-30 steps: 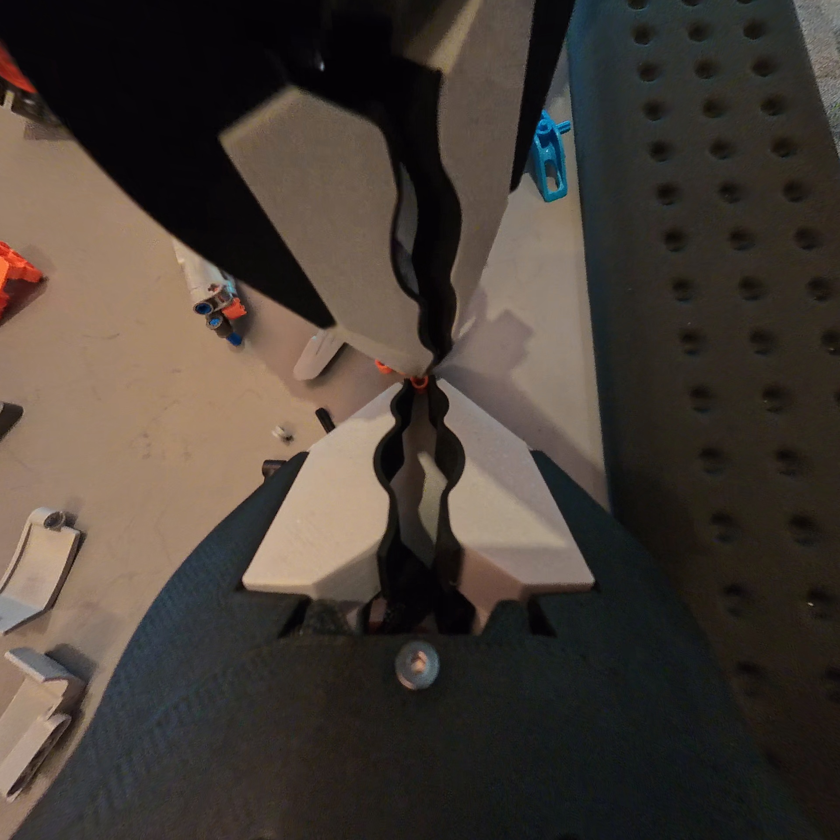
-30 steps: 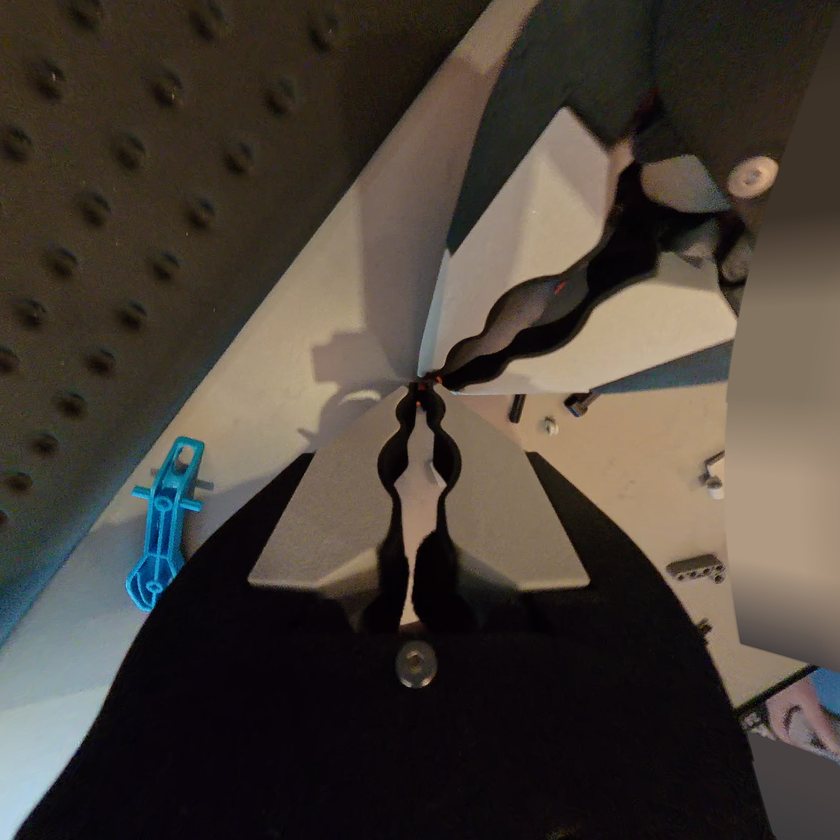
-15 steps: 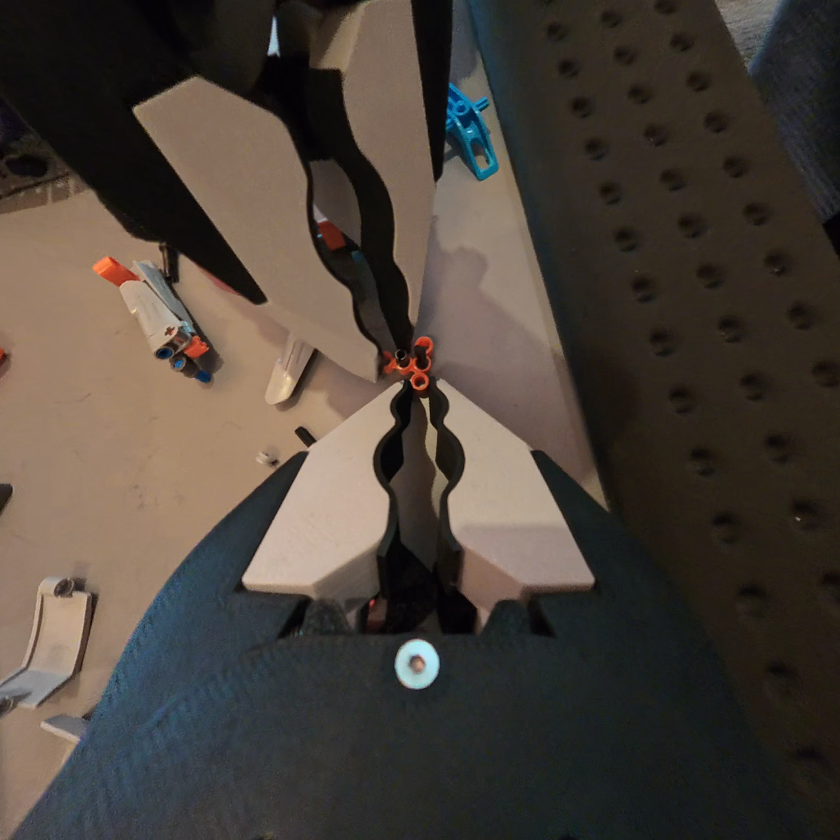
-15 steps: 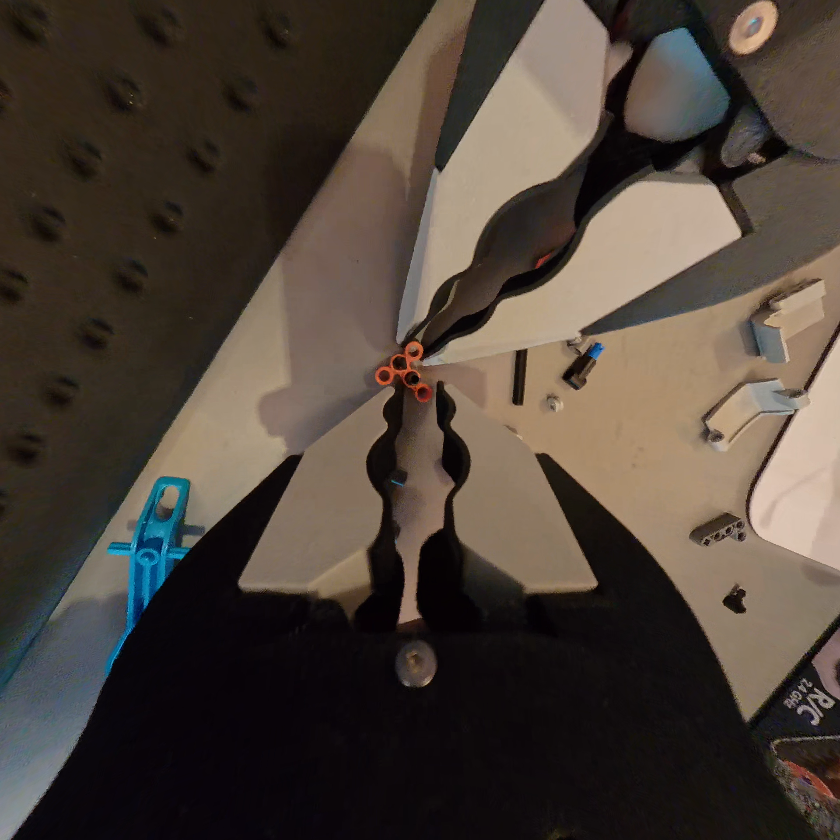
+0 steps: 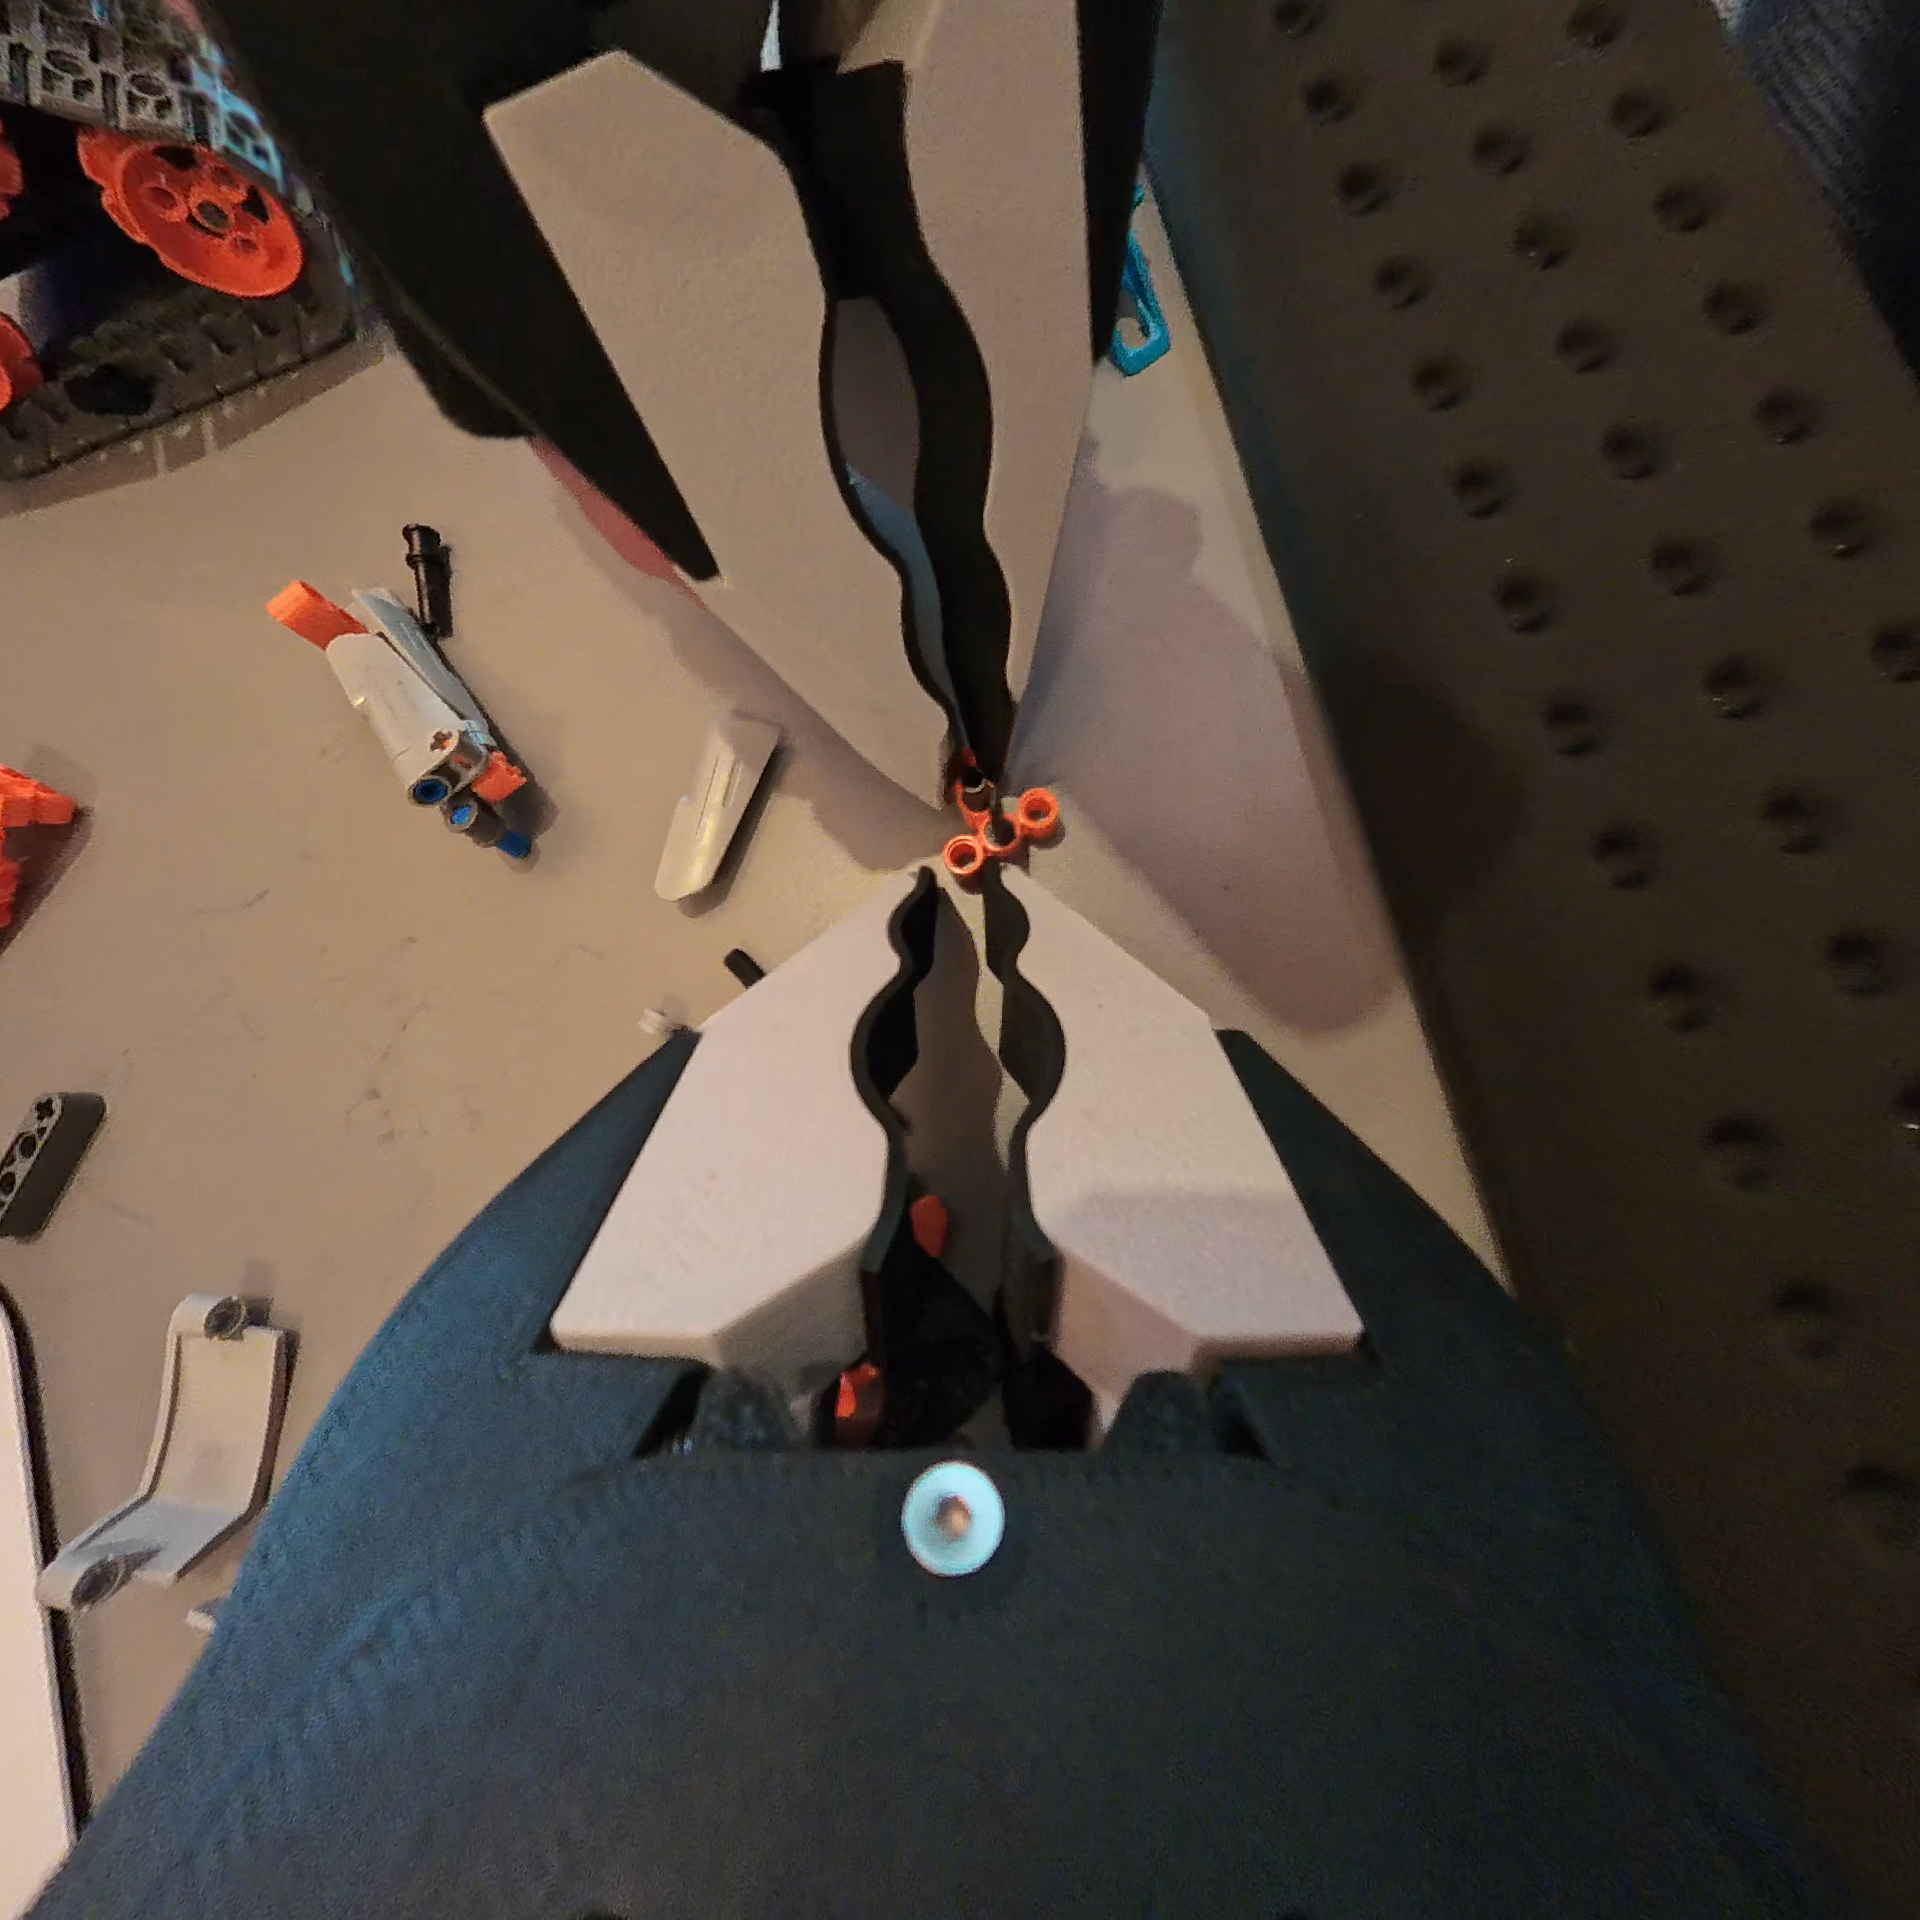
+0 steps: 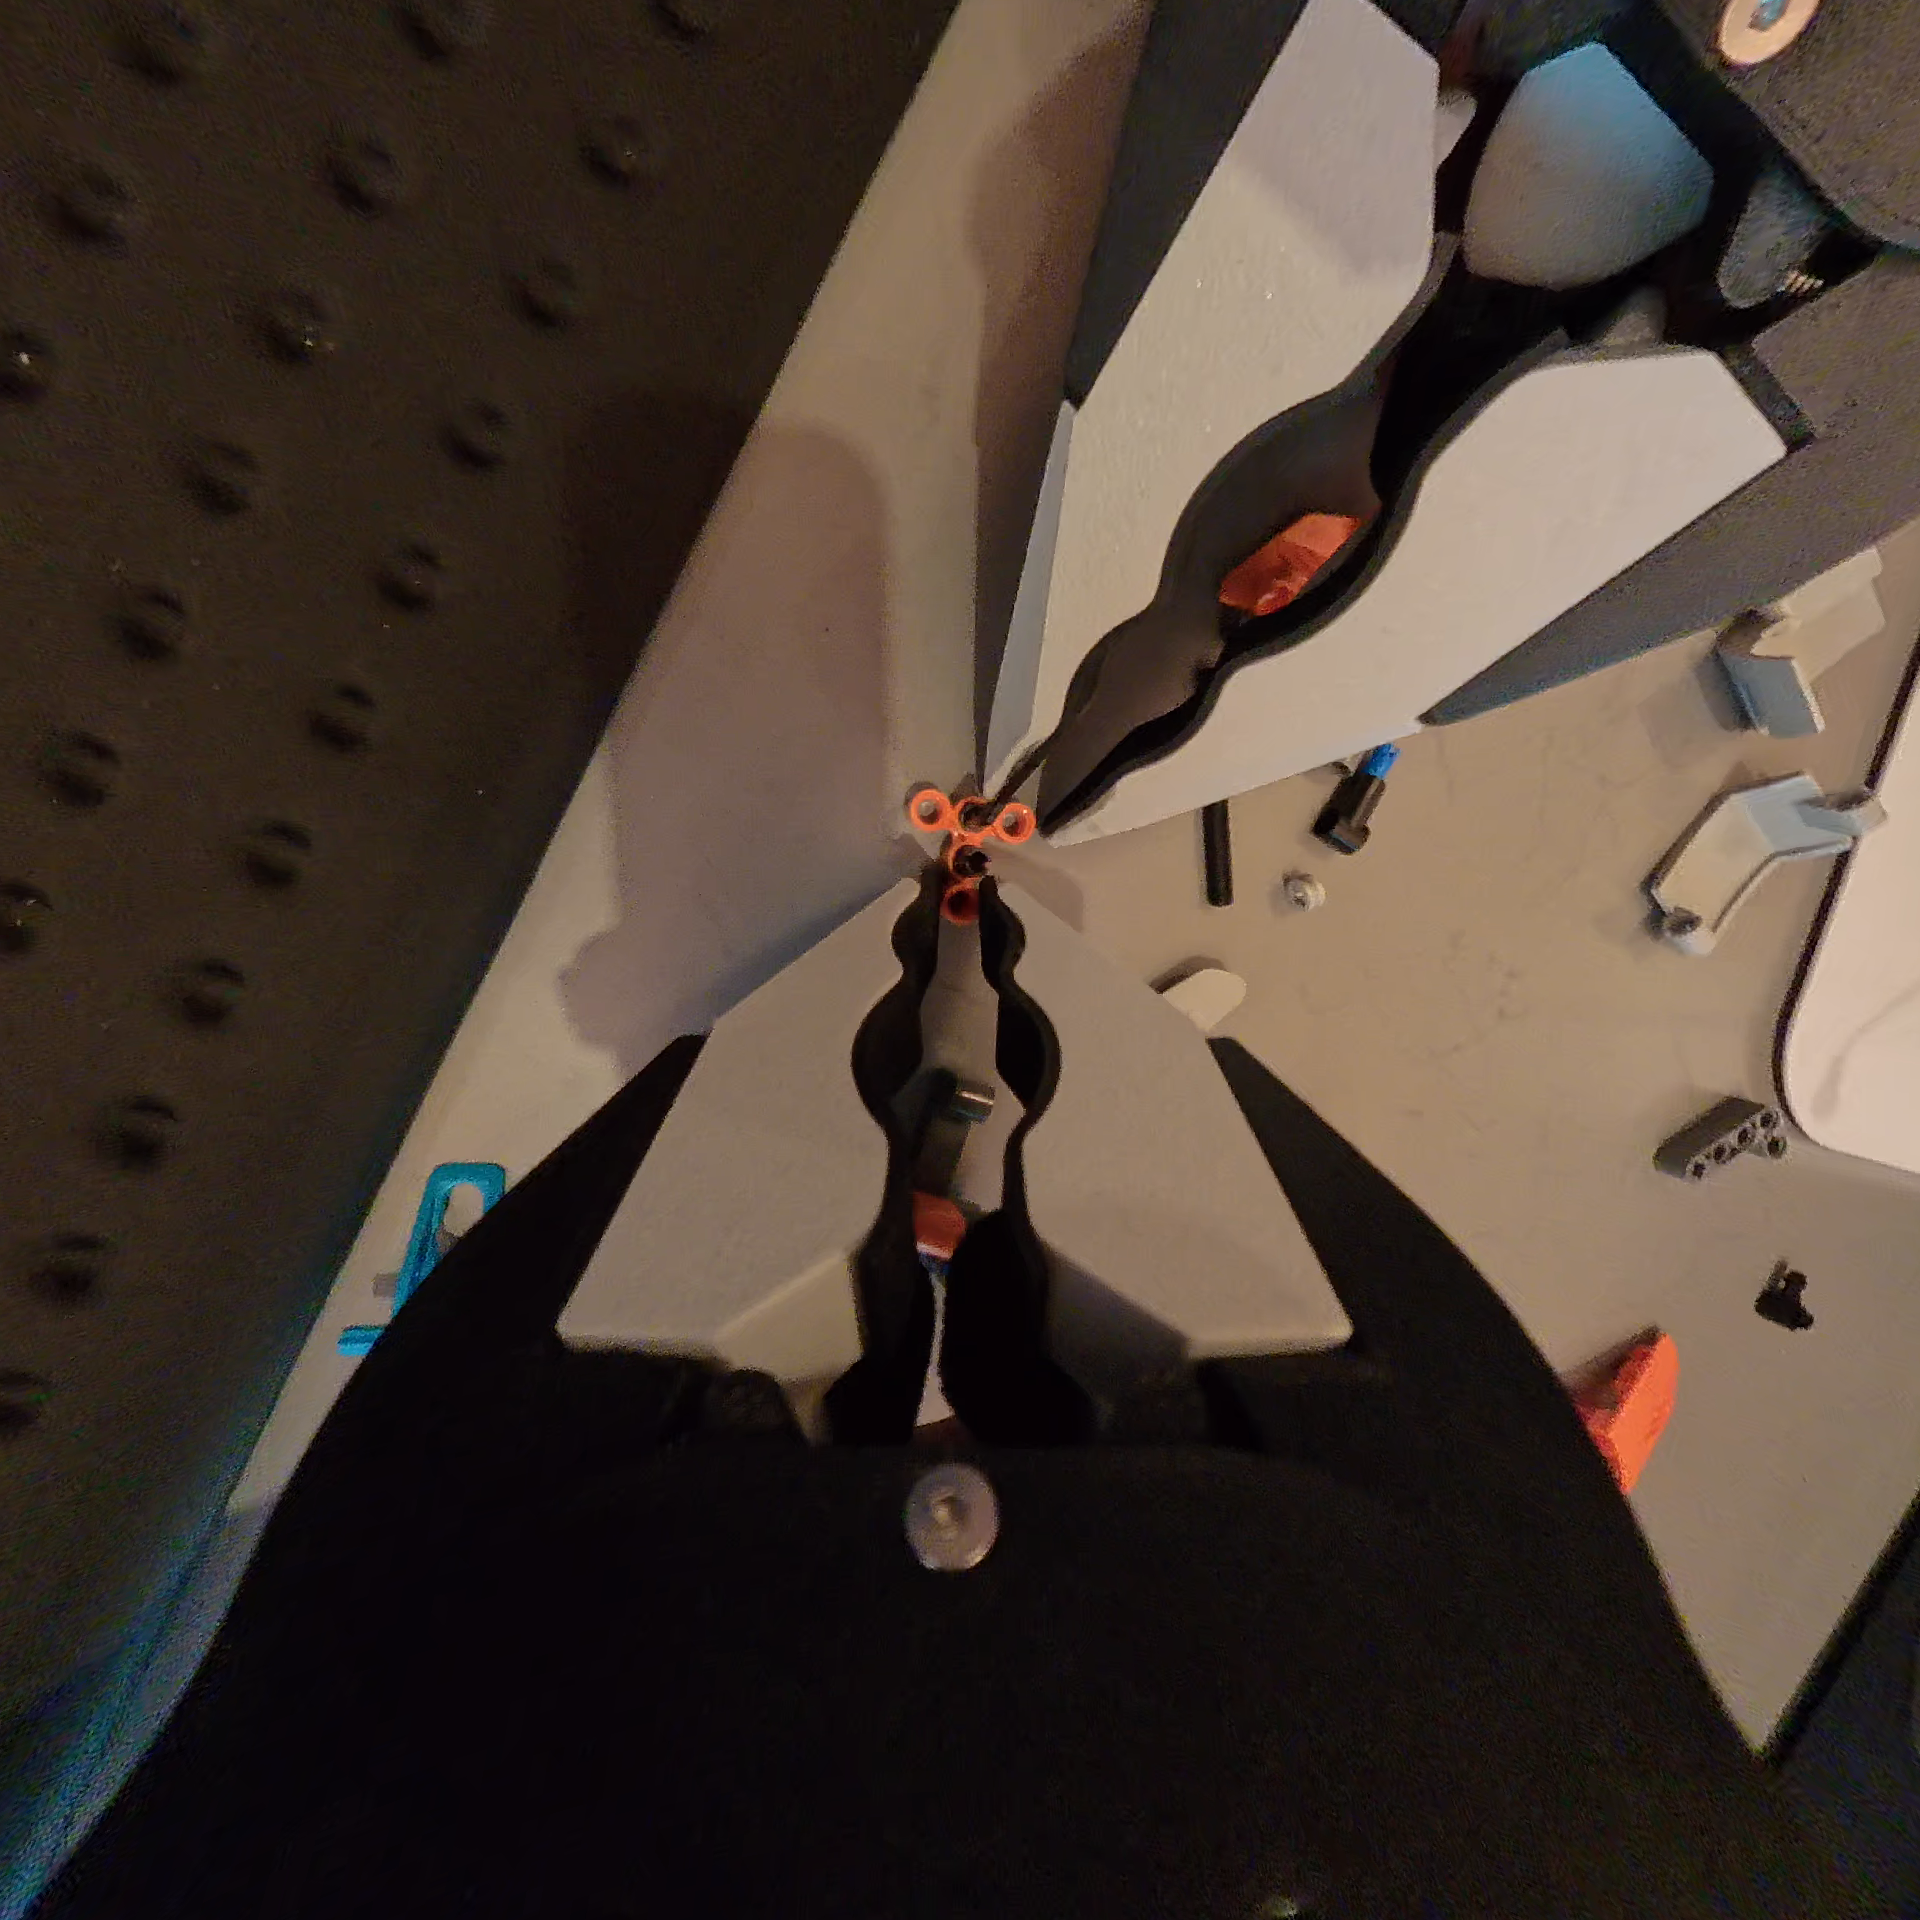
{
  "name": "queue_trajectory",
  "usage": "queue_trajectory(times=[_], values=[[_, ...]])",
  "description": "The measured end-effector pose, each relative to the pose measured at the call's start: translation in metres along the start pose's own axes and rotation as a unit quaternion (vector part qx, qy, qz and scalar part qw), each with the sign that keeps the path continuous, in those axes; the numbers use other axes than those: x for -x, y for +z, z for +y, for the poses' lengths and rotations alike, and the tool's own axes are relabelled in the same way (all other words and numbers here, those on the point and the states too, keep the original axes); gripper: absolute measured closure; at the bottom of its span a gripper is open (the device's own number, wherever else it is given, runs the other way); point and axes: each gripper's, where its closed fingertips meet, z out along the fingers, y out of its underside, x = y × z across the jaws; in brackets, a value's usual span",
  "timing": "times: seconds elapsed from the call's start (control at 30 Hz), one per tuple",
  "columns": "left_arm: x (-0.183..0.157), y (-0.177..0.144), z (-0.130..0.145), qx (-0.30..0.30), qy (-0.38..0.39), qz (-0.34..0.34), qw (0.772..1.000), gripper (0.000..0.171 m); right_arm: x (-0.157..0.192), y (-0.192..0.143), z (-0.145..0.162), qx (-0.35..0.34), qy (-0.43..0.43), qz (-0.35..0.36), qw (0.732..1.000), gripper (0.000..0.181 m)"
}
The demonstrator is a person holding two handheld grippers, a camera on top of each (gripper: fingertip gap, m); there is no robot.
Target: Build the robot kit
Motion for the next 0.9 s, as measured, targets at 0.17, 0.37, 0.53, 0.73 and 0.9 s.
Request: queue_trajectory(times=[0.17,0.37,0.53,0.73,0.9], values=[[0.011,-0.002,0.004,0.008,-0.002,-0.032,0.999,0.166,-0.001,-0.001,0.002,-0.013,0.034,0.021,0.999,0.176],[0.018,-0.010,0.003,-0.005,-0.020,-0.048,0.999,0.162,-0.002,-0.003,0.006,-0.029,0.050,0.026,0.998,0.176],[0.018,-0.015,-0.001,-0.017,-0.026,-0.053,0.998,0.160,-0.004,-0.004,0.008,-0.030,0.059,0.033,0.997,0.176],[0.016,-0.018,-0.002,-0.019,-0.025,-0.057,0.998,0.160,-0.008,-0.003,0.009,-0.031,0.072,0.046,0.996,0.176],[0.015,-0.021,-0.006,-0.026,-0.025,-0.060,0.998,0.159,-0.011,-0.002,0.010,-0.038,0.081,0.047,0.995,0.176]])
